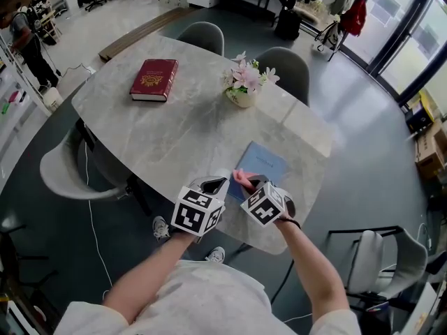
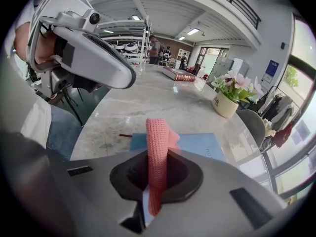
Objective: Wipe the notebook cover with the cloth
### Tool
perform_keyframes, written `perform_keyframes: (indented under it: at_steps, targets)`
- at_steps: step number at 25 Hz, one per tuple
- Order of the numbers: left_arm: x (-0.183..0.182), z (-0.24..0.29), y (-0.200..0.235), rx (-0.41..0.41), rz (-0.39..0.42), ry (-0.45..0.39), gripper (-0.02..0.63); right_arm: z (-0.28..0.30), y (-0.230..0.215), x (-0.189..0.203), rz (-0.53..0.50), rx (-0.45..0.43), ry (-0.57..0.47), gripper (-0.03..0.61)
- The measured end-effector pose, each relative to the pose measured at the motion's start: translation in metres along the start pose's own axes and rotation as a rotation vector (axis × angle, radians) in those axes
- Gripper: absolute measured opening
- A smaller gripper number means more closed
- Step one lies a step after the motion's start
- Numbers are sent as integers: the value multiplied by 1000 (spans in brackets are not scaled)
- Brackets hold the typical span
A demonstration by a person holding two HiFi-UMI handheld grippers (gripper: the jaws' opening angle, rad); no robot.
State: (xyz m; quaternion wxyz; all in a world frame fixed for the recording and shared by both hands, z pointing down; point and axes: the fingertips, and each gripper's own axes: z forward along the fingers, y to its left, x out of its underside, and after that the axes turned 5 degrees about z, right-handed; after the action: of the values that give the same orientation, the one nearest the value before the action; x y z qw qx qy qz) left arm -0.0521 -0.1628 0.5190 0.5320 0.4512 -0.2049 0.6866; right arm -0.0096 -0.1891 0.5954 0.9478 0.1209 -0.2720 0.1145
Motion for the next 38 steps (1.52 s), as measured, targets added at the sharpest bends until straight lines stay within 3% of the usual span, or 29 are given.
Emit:
perform_keyframes:
  at_steps: [25, 30, 38]
  targets:
    - [8, -5, -9, -23, -25, -10, 6, -20, 64, 9, -76, -96, -38, 15]
    - [8, -7, -5, -26, -27, -12, 6, -31, 52, 6, -108, -77, -37, 15]
    - [5, -9, 2, -18, -26, -17, 6, -44, -10, -24, -109, 30, -57, 15]
